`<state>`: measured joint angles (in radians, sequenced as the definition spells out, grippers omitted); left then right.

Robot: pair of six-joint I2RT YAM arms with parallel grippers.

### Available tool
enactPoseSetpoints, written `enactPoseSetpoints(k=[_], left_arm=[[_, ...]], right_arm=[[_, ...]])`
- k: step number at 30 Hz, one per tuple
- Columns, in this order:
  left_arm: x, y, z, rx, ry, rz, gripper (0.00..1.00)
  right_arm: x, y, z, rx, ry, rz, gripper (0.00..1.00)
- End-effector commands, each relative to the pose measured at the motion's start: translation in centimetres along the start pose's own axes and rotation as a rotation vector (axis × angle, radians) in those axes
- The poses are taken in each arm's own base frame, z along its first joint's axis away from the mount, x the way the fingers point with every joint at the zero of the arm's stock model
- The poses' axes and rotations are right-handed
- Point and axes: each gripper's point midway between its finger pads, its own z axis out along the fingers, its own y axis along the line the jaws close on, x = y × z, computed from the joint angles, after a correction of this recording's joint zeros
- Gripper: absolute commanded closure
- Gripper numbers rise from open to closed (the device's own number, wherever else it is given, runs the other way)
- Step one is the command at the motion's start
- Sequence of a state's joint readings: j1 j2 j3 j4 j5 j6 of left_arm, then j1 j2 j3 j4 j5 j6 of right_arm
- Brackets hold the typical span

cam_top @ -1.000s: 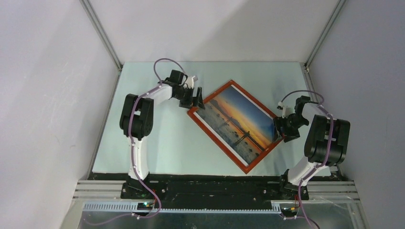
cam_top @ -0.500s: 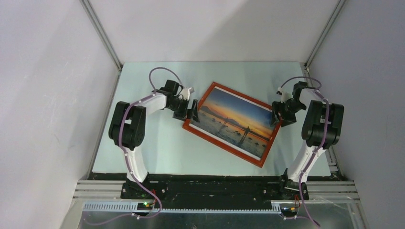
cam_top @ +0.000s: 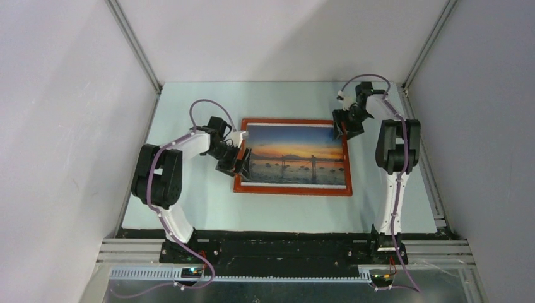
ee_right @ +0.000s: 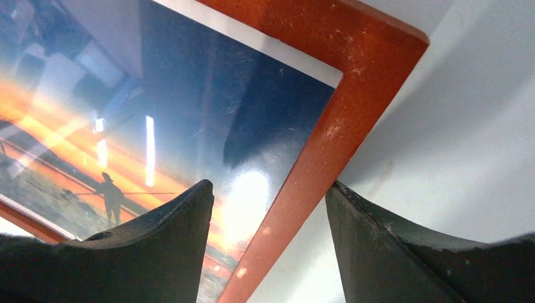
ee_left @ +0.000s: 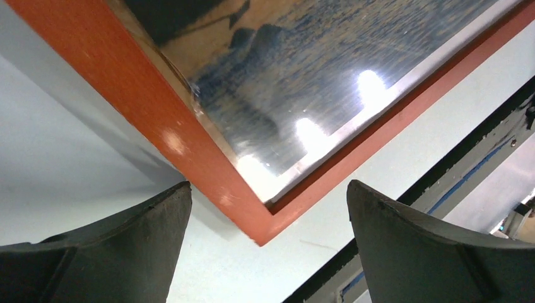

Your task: Put the photo into the frame

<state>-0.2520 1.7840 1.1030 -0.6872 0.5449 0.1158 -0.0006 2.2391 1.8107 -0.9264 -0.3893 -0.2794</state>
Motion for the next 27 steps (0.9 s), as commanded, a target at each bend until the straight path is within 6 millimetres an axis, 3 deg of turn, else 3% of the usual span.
enactPoseSetpoints(k=[1, 6, 11, 16, 22, 26, 27], left_arm=[[3.1, 1.7, -1.3, -0.058, 0.061, -0.022, 0.00], [3.3, 3.3, -2.7, -0.112, 0.029, -0.062, 0.00], [3.1, 4.2, -3.4, -0.155, 0.014, -0.077, 0.00], [0.9, 5.0, -3.3, -0.169, -0.004, -0.086, 0.00], [-2.1, 6.1, -2.2, -0.166, -0.025, -0.128, 0.00], [-4.1, 6.4, -1.6, -0.147, -0.051, -0.156, 0.00], [-4.3, 6.5, -1.2, -0.139, -0.047, -0.173, 0.00]], right_arm=[[-4.1, 3.1, 1.1, -0.041, -0.056, -0.068, 0.30], [-6.7, 5.8, 2.3, -0.063, -0.088, -0.124, 0.30], [-7.8, 6.9, 2.6, -0.040, -0.107, -0.135, 0.30], [-6.8, 5.7, 2.3, -0.007, -0.118, -0.074, 0.30], [-4.8, 3.1, -0.1, -0.023, -0.138, 0.038, 0.29], [-2.8, 2.8, -1.5, -0.066, -0.134, 0.074, 0.29], [-1.6, 2.9, -1.1, -0.078, -0.111, 0.085, 0.29]])
